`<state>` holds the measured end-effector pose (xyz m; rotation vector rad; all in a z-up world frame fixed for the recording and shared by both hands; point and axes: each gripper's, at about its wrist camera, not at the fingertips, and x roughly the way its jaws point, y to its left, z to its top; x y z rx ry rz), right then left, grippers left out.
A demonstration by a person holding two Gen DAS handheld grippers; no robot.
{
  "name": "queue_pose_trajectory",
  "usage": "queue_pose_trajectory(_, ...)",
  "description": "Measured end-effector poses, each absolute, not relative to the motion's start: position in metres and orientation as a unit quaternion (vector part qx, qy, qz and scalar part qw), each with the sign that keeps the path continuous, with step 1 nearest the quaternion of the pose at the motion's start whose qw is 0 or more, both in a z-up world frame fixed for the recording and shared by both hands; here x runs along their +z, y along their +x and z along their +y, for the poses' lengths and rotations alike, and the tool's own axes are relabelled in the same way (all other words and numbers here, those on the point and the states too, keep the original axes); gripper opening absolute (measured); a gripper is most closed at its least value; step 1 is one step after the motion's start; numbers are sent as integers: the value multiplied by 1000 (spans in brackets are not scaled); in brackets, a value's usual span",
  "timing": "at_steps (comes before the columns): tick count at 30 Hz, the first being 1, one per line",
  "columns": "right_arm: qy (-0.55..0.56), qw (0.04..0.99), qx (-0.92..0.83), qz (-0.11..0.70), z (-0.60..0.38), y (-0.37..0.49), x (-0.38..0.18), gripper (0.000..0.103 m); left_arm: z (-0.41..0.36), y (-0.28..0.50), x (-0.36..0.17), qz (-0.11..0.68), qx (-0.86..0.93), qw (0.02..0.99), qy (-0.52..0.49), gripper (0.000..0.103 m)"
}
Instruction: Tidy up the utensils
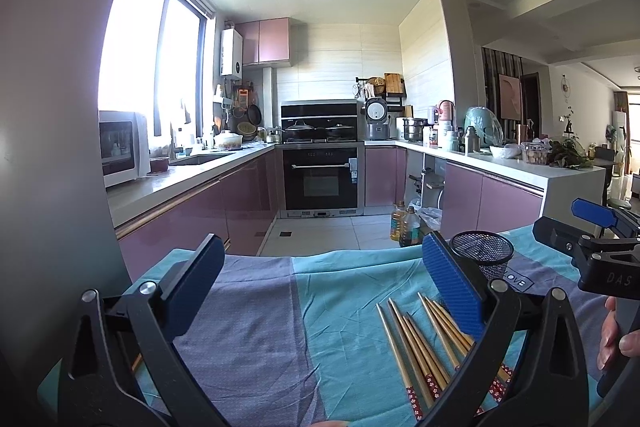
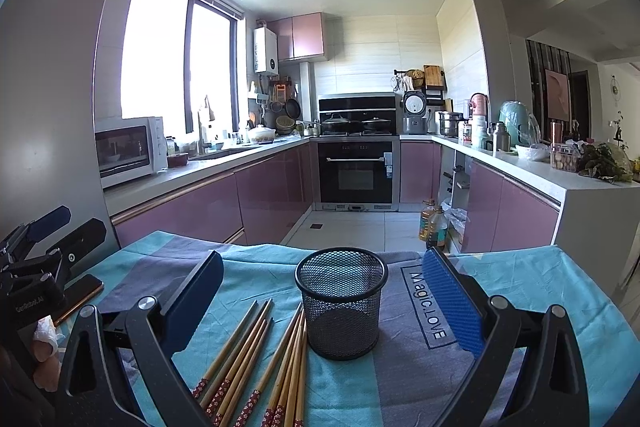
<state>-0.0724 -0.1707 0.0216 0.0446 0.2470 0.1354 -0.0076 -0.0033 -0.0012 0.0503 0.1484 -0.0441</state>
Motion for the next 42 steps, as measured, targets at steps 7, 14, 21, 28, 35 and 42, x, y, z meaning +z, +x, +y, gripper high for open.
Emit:
queue_pose_trajectory(7,23,990,67,120,-171,-72,22,97,-4,-9,0,71,-23,997,26,97)
queue_pose_trajectory(14,23,990,67,119,-171,-73,23,97,-5,-9,0,71,-24,997,26,97)
queue_pose_trajectory(21,23,990,67,119,-172,-73,23,97,-5,-9,1,71,-24,997,26,97)
queue_pose_trajectory(28,24,990,67,119,-172,-73,23,97,-5,-9,1,70,-24,997,25,97)
queue_pose_trajectory(35,24,991,66,116,-173,-74,25,97,-5,-9,1,69,-23,997,25,97)
queue_pose_trajectory(42,24,991,65,117,-171,-73,24,97,-5,-9,1,70,-24,997,25,97)
